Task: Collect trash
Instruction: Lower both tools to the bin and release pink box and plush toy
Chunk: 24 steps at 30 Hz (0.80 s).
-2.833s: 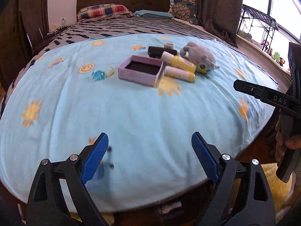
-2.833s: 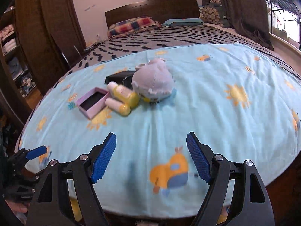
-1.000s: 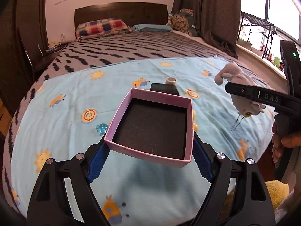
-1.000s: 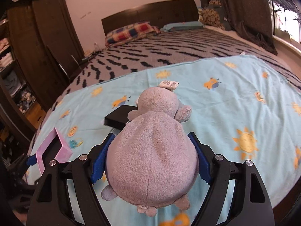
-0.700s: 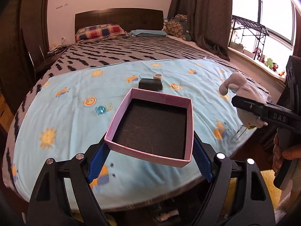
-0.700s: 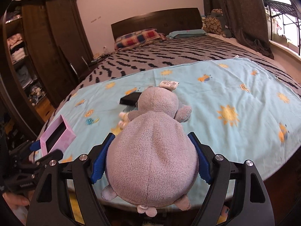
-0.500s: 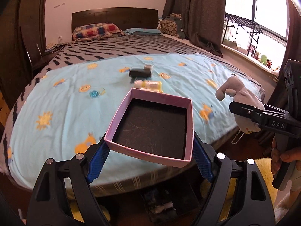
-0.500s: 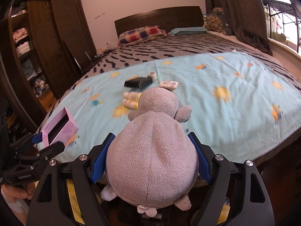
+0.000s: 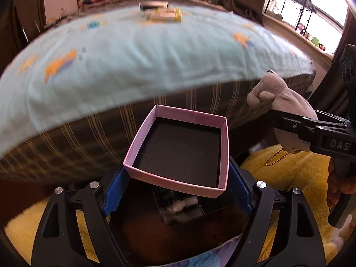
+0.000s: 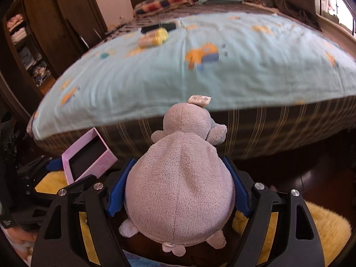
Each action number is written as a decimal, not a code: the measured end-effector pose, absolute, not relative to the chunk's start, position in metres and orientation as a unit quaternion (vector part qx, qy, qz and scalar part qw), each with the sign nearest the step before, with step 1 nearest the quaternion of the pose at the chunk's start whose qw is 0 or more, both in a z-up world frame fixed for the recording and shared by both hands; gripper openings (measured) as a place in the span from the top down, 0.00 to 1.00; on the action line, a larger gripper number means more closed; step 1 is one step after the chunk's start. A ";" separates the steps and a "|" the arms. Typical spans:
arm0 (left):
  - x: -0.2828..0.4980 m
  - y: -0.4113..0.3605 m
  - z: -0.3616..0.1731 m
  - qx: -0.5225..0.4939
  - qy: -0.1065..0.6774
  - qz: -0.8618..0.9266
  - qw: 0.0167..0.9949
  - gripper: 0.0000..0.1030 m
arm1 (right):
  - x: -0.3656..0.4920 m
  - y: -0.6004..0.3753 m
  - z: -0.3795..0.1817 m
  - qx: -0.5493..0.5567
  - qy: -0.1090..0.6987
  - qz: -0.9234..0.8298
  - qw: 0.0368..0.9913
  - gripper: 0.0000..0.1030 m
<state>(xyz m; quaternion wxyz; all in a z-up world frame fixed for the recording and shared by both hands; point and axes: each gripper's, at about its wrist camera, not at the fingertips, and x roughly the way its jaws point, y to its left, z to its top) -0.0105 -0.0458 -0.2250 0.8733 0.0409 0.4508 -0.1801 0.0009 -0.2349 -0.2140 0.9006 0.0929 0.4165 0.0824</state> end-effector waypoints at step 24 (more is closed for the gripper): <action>0.010 -0.051 -0.338 0.026 0.576 -0.181 0.797 0.25 | 0.035 -0.217 -0.324 0.108 0.521 0.087 0.842 0.23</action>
